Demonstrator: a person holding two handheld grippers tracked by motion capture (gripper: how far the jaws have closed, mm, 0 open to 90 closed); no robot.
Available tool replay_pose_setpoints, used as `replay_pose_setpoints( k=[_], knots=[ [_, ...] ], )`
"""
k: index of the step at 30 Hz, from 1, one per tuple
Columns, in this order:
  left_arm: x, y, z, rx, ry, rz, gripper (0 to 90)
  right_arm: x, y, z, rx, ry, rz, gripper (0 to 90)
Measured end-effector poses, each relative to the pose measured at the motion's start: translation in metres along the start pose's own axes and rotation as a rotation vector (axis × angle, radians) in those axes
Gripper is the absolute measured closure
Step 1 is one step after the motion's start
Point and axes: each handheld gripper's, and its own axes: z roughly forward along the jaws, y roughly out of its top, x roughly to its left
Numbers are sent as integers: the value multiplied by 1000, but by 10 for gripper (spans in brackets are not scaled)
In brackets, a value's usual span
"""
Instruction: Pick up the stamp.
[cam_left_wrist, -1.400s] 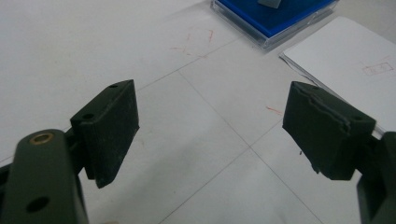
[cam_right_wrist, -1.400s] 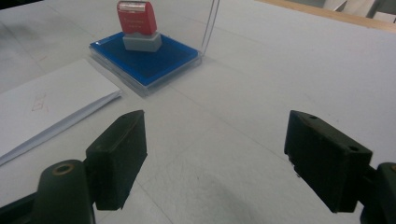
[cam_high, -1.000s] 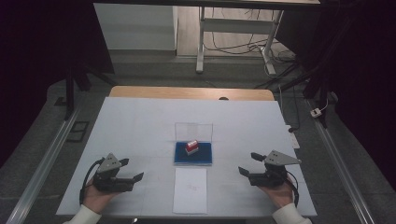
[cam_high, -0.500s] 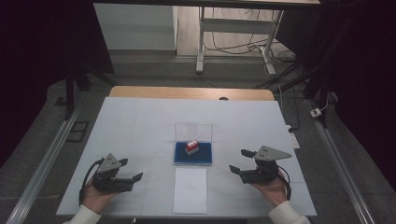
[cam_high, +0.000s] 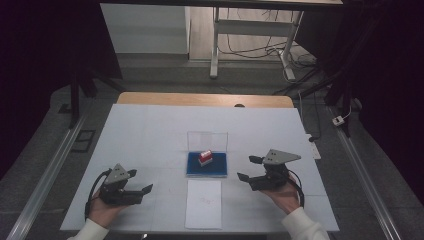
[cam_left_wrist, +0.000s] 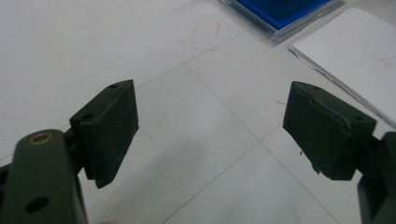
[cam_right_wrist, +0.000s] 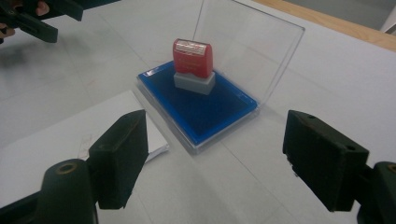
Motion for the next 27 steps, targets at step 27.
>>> replay_pose_setpoints(
  k=[27],
  knots=[
    [-3, 1, -2, -6, -17, 18, 181, 14, 48, 57, 70, 117, -58, 238]
  ],
)
